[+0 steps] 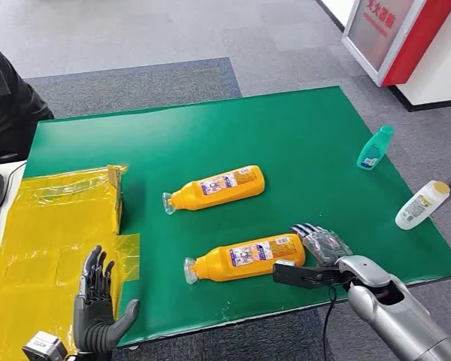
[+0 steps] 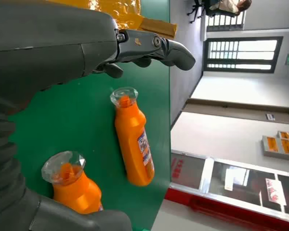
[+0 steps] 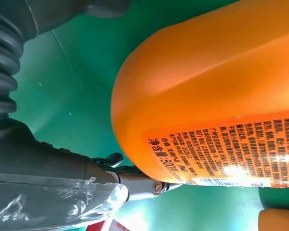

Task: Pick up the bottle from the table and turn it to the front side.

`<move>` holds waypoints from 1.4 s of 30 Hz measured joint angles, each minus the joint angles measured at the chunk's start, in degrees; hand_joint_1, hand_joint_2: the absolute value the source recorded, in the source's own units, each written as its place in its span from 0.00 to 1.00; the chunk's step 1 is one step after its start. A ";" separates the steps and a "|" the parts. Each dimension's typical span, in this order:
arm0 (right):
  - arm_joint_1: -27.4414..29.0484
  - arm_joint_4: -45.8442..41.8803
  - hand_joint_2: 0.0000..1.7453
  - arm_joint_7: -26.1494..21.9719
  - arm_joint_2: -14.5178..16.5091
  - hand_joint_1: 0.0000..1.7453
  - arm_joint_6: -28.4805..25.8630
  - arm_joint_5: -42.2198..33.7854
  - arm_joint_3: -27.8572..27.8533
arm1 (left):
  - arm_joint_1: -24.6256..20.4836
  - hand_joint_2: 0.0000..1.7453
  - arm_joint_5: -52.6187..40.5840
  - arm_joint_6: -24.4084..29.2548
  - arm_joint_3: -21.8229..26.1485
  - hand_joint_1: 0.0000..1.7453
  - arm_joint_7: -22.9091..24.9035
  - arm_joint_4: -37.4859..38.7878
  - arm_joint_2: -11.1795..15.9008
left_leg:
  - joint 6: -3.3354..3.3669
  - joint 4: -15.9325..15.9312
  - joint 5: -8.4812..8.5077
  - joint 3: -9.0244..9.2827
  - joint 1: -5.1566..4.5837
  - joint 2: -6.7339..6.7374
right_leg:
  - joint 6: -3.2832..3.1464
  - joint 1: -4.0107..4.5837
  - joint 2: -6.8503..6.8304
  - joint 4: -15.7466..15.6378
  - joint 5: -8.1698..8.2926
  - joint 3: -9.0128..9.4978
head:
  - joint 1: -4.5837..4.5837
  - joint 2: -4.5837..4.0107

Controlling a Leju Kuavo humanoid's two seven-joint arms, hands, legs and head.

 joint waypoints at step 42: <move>-9.50 5.57 1.00 -3.74 -0.46 0.00 1.73 -5.86 10.28 | 0.42 1.00 1.15 0.67 2.80 0.00 0.00 0.22 1.96 | 0.09 -0.01 0.25 -0.07 0.01 0.15 | 0.01 0.04 0.12 0.00 0.29 -0.01 | 0.00 0.00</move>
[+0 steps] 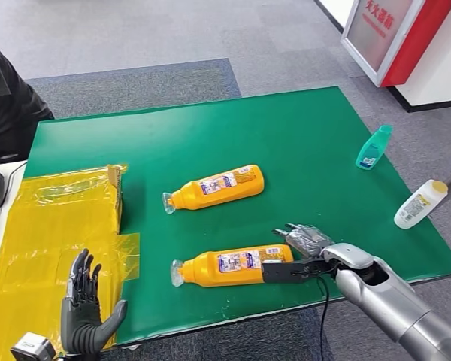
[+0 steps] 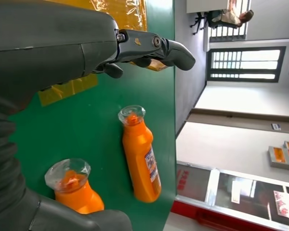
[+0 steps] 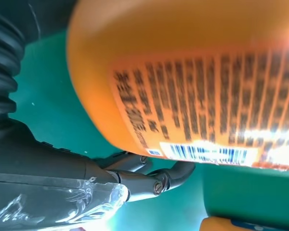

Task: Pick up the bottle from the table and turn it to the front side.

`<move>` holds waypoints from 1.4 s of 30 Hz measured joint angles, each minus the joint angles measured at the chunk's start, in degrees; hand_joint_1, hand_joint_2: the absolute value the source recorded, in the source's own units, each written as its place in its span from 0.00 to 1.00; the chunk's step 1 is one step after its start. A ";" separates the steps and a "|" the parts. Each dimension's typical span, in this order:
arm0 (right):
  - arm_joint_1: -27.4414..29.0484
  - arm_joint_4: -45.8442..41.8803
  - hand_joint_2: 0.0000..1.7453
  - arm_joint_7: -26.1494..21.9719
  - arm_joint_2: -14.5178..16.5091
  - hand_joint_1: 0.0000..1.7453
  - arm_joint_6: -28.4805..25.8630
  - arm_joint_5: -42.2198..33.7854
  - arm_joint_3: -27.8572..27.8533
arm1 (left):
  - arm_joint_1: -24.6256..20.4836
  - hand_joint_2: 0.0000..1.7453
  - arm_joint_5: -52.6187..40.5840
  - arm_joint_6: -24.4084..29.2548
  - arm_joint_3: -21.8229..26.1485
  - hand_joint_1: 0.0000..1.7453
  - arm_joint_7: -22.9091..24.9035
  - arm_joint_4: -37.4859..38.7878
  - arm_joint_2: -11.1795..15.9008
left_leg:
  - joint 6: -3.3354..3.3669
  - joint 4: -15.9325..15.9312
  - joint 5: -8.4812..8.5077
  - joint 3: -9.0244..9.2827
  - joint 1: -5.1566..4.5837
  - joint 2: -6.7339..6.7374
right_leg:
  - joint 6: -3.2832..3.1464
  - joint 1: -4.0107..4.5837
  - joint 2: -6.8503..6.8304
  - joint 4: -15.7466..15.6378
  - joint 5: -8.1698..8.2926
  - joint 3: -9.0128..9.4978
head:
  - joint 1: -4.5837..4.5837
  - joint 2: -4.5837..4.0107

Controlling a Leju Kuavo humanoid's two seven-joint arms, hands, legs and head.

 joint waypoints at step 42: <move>-5.98 0.00 1.00 6.78 12.24 0.00 0.06 -9.87 10.29 | 0.11 1.00 -0.66 -0.13 1.02 0.00 0.00 -1.49 -0.84 | -0.03 0.00 0.04 -0.22 0.03 -0.06 | -0.02 0.05 -0.07 0.02 -0.01 -0.18 | -0.01 0.00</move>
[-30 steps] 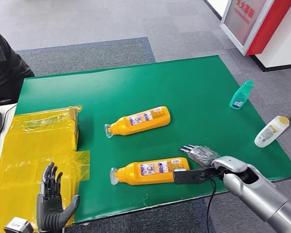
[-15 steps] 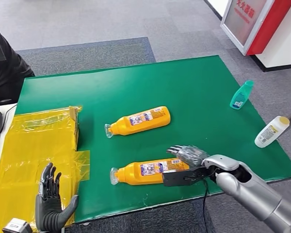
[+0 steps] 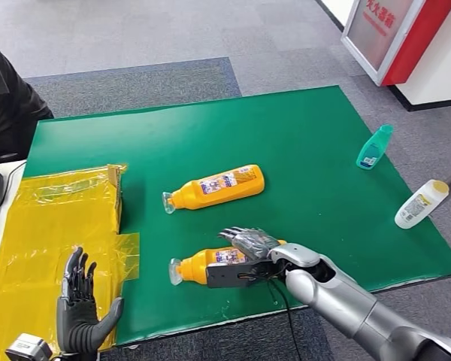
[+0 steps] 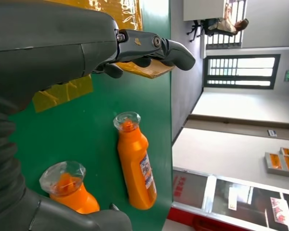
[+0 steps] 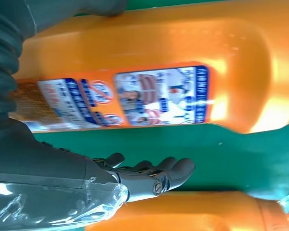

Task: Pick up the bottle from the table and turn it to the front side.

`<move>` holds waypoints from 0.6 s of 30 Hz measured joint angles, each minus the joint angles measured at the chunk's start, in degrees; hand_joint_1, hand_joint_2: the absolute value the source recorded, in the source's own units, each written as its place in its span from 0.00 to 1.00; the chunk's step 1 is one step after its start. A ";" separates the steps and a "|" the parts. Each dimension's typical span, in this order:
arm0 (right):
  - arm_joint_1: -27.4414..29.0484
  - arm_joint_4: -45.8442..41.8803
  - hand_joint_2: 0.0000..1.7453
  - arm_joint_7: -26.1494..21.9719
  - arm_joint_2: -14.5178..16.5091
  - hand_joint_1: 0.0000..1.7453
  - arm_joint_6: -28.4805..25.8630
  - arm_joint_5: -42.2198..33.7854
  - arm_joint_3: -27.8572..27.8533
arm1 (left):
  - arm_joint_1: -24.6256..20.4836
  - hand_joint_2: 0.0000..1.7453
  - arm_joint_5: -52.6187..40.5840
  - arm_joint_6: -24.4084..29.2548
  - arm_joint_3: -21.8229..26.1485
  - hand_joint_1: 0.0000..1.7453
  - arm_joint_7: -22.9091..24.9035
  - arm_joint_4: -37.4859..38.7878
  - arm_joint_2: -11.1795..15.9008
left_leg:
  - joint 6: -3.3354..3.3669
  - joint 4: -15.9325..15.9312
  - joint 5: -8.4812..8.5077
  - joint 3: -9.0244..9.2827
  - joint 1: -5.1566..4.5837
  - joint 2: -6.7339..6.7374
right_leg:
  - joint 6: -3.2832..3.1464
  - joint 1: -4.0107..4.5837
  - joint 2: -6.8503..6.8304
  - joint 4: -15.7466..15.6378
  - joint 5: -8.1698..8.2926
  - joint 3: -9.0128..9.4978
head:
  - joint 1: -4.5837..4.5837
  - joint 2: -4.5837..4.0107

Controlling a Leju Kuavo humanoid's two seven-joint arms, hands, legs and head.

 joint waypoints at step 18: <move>-2.15 10.48 1.00 1.87 2.23 0.10 -3.36 8.15 0.81 | -1.20 1.00 0.00 -0.48 -0.03 0.00 -0.01 0.69 -0.02 | 0.07 0.00 0.05 0.14 -0.03 -0.02 | 0.05 -0.06 -0.02 -0.01 0.05 0.02 | -0.01 0.00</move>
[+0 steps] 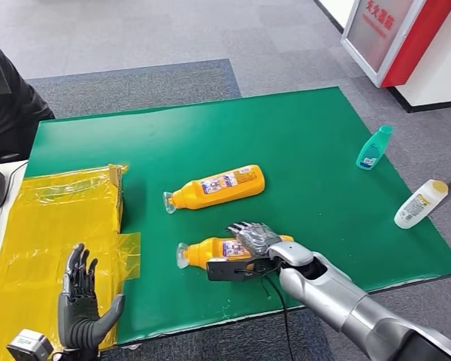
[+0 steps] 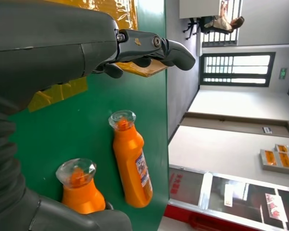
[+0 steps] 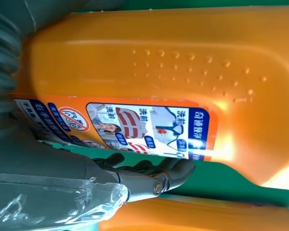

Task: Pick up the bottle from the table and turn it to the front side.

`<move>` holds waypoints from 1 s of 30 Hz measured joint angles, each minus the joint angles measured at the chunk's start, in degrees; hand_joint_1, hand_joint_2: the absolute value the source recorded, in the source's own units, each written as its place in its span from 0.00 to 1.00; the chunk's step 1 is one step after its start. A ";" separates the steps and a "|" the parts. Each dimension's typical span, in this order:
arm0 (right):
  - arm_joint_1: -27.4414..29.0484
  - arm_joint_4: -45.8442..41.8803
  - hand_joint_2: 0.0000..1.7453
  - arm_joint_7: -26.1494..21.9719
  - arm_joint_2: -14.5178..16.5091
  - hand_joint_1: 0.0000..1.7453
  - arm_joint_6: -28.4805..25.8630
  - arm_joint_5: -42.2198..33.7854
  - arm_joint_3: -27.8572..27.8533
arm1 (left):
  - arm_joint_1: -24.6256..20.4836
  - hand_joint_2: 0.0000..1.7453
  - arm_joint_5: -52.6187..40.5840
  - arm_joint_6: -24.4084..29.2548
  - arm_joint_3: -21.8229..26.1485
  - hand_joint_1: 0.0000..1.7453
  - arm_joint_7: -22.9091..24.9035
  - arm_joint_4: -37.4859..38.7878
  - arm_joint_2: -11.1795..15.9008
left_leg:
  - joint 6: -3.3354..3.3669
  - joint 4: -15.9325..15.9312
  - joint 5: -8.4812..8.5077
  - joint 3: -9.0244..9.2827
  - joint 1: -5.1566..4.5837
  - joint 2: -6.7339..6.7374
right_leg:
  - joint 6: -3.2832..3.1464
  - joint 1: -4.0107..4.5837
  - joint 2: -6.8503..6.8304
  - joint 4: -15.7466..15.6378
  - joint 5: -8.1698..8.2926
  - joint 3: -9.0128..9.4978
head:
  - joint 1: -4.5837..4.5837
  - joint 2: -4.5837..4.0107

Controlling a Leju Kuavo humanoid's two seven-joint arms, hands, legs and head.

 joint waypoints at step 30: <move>18.41 -22.32 1.00 -8.38 -6.35 1.00 -12.44 -3.50 -13.40 | 3.80 1.00 0.01 -0.56 2.35 0.00 0.01 -2.46 -1.44 | -0.03 -0.01 -0.01 -0.22 -0.03 -0.08 | 0.01 -0.02 -0.03 0.00 -0.02 -0.11 | 0.00 0.00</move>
